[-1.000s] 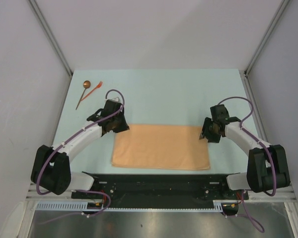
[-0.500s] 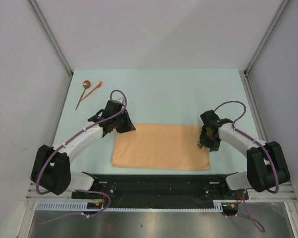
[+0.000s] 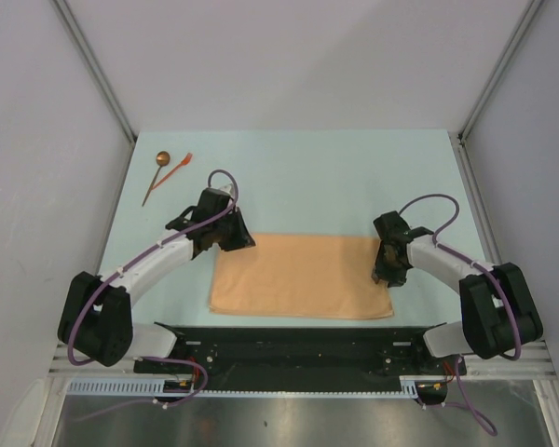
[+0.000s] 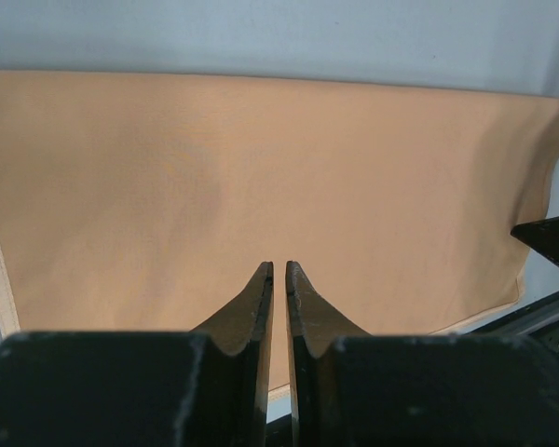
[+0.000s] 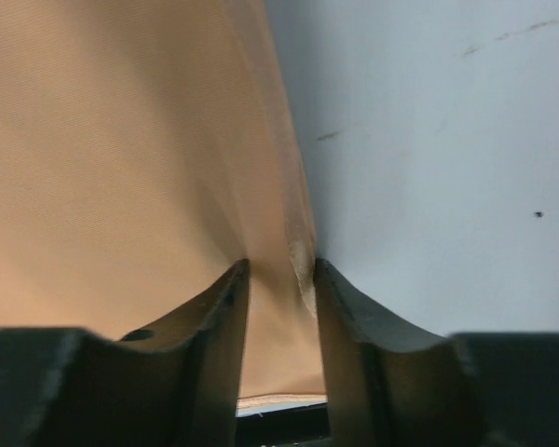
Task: Fold the napkin into a case and place the utensils inside
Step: Pick up the rectangle-folded napkin from the center of the board, then fold the rectangle-folded napkin at the center of the board.
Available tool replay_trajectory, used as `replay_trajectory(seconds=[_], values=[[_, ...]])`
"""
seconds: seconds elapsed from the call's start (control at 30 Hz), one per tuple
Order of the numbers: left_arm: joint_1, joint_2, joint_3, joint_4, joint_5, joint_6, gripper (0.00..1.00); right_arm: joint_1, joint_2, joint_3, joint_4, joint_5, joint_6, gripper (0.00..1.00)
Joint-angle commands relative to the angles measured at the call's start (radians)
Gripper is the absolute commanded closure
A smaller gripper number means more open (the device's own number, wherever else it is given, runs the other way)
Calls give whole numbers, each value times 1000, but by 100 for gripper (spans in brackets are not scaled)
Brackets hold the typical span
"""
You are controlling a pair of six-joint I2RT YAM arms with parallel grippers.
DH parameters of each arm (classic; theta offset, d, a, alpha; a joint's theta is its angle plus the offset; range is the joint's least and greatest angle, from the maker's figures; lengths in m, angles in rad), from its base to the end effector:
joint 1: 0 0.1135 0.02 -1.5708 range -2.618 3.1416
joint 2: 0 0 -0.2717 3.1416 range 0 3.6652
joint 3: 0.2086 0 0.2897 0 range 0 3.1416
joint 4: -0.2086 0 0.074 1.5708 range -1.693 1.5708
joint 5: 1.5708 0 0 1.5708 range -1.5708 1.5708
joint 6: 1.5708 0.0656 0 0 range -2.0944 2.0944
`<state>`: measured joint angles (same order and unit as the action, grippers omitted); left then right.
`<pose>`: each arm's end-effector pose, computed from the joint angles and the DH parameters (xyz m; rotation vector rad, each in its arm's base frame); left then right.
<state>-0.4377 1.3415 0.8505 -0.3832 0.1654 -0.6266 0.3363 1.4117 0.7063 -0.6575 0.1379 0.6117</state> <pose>0.2902 -0.1477 0.1910 -0.1638 2.5415 -0.6508 0.2487 0.0774 0.1077 0.4179 2.8636 -0.0400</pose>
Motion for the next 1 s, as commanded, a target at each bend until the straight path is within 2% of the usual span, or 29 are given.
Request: replay_trajectory(seconds=[0.0,0.1,0.17,0.23,0.37,0.57,0.63,0.73,0.83,0.87,0.97], values=[[-12,-22,5,12,25,15,86,41,89,-85,128,25,54,66],[-25,-15,7,17,28,10,86,46,58,-87,139,44,52,83],[-39,4,1,38,37,5,85,47,-3,-84,150,51,48,89],[-76,31,7,62,51,-13,85,41,-45,-64,165,66,33,91],[-162,129,35,118,59,-59,86,0,-151,-22,156,95,-21,100],[-252,307,149,173,48,-145,90,-147,-272,7,134,114,-92,100],[-275,326,197,176,48,-168,91,-210,-301,25,113,104,-127,100],[-288,300,238,167,23,-170,89,-230,-330,51,93,92,-159,100],[-279,266,269,106,-9,-136,89,-152,-310,94,94,117,-178,100],[-273,251,269,93,-13,-128,89,-88,-292,113,88,132,-187,100],[-233,170,208,79,-4,-111,89,9,-219,197,64,173,-185,100]])
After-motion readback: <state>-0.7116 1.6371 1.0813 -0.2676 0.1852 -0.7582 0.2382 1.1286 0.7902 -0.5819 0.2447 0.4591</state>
